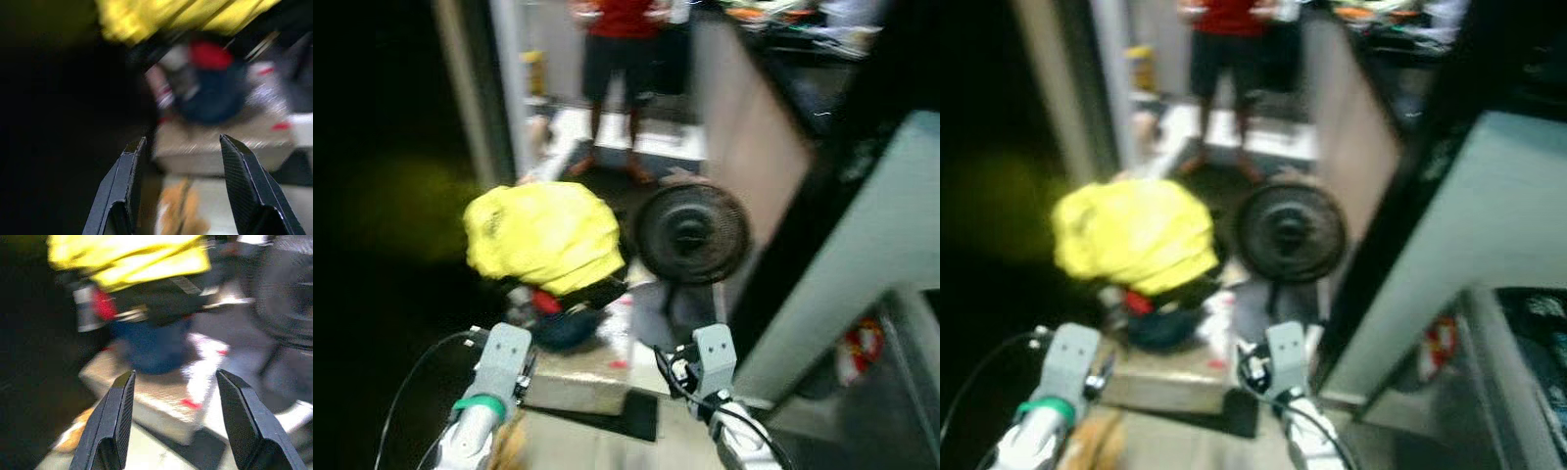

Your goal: Clothes washing

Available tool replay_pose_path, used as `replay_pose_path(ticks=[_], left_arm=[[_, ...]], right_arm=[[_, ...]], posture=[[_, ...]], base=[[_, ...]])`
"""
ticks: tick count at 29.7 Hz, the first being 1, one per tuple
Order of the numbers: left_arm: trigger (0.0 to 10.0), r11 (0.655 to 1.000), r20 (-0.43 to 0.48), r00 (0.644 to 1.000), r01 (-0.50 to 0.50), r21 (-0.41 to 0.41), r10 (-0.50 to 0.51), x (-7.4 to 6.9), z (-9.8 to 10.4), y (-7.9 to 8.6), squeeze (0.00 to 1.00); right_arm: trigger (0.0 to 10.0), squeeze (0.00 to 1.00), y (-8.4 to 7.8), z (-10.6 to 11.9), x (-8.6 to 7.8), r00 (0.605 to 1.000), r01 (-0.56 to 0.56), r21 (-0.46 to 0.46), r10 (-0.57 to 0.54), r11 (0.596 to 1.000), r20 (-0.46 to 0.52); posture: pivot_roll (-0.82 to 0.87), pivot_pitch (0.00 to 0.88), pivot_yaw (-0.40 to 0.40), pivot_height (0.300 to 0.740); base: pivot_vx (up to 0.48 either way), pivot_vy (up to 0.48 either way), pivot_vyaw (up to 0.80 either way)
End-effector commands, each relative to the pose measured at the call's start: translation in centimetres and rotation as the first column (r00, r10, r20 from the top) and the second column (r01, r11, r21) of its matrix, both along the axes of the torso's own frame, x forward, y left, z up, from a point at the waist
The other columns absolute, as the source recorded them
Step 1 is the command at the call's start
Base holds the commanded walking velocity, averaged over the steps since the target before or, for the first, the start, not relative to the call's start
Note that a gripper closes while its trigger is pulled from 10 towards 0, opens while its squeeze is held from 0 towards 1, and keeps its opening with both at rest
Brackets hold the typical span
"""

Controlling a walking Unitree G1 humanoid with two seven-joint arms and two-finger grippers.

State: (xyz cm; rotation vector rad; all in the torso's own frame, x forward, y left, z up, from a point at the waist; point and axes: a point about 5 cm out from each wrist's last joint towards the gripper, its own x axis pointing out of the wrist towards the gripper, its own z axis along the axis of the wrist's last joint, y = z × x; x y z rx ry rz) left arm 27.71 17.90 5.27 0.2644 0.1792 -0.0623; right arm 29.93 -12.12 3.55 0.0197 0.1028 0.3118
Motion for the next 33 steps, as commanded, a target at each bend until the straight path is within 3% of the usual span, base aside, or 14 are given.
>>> replay_pose_path(ticks=[1,9,33], left_arm=[[10.0,1.000,-0.026,1.000,0.017,-0.009,-0.017,-0.37,-0.64,-0.71,0.00],[10.0,1.000,-0.015,1.000,0.008,0.003,-0.008,-0.25,-0.53,-0.57,0.00],[10.0,1.000,-0.013,1.000,0.013,0.007,-0.013,-0.25,-0.52,-0.50,0.00]], right_arm=[[10.0,0.00,-0.64,-0.52,-0.35,1.000,0.012,-0.016,-0.013,1.000,-0.019],[10.0,0.00,-0.32,-0.52,-0.46,1.000,-0.009,-0.002,0.009,1.000,-0.019],[10.0,0.00,-0.22,-0.62,-0.57,1.000,-0.014,0.002,0.014,1.000,-0.022]], posture=[[0.07,0.031,-0.016,0.740],[0.07,0.033,-0.016,0.740],[0.07,0.036,-0.015,0.740]], base=[[-0.311,0.000,0.76],[0.000,0.000,0.36],[0.446,0.000,0.00]])
